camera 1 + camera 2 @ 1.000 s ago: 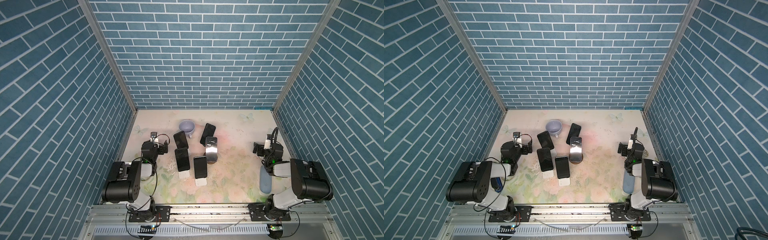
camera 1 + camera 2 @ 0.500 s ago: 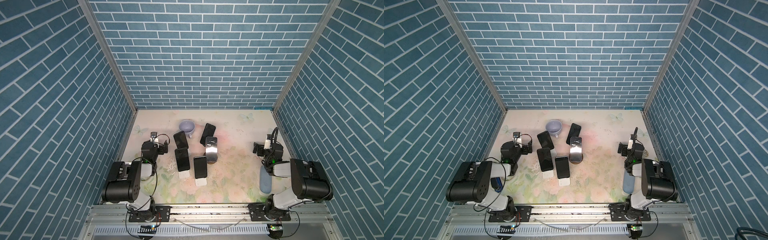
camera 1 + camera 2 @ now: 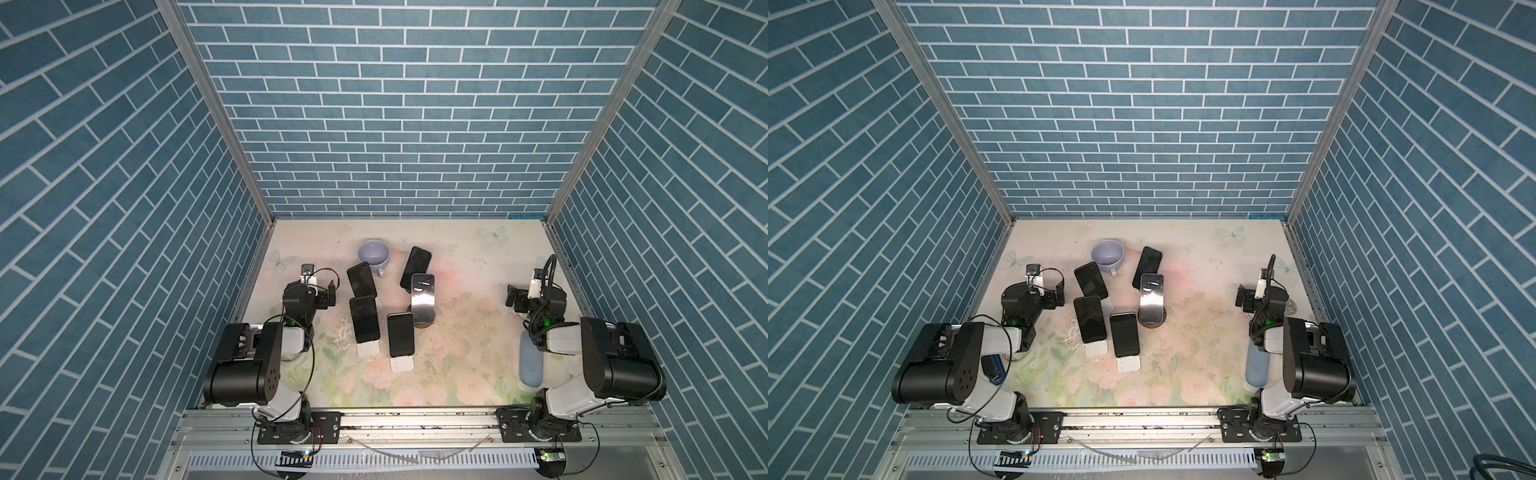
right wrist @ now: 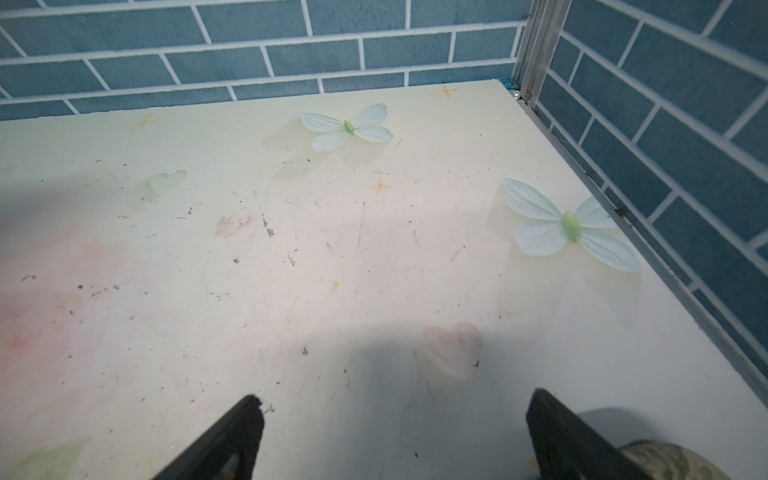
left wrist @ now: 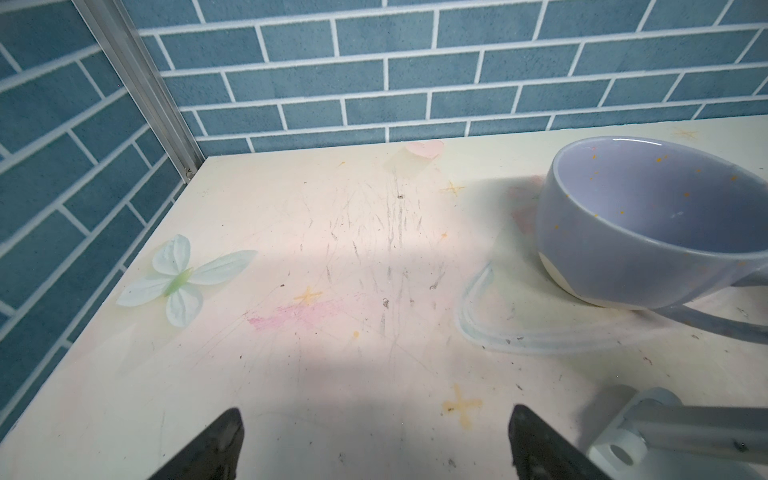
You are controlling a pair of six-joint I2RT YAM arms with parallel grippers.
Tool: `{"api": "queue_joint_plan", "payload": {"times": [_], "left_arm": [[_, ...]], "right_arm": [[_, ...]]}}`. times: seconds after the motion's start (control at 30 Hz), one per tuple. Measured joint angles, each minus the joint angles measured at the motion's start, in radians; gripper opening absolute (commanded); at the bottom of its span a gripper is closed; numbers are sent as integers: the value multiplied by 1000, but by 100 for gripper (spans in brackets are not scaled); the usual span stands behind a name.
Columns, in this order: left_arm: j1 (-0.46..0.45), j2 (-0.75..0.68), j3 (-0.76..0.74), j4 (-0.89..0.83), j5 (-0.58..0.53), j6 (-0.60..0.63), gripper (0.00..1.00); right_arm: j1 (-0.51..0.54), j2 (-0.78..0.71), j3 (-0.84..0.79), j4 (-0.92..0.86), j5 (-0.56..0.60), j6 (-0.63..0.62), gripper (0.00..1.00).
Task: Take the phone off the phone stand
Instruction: 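Move left gripper toward the white phone stands while right gripper reaches toward the round stand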
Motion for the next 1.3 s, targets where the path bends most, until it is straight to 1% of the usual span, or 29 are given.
{"api": "queue_joint_plan", "payload": {"times": [0.2,0.4,0.57,0.7,0.83,0.97,1.17,1.3], "left_arm": [[0,-20,0,-23,-12,0,100],[0,-139,20,-129,-39,-5,100],[-1,-250,69,-269,-126,-40,100],[-1,-323,142,-432,-180,-86,100],[-1,-378,209,-591,-203,-148,100],[-1,-435,255,-759,-222,-237,100],[-5,-548,272,-960,-238,-339,100],[-12,-625,282,-1069,-235,-373,100]], "right_arm": [[3,-31,3,-40,0,0,99],[11,-166,14,-142,8,0,99],[18,-255,66,-256,11,5,98],[37,-299,111,-358,25,28,99],[77,-328,164,-492,77,55,99],[117,-343,247,-649,155,95,99],[211,-346,409,-906,276,189,99],[265,-335,492,-1033,317,259,99]]}}
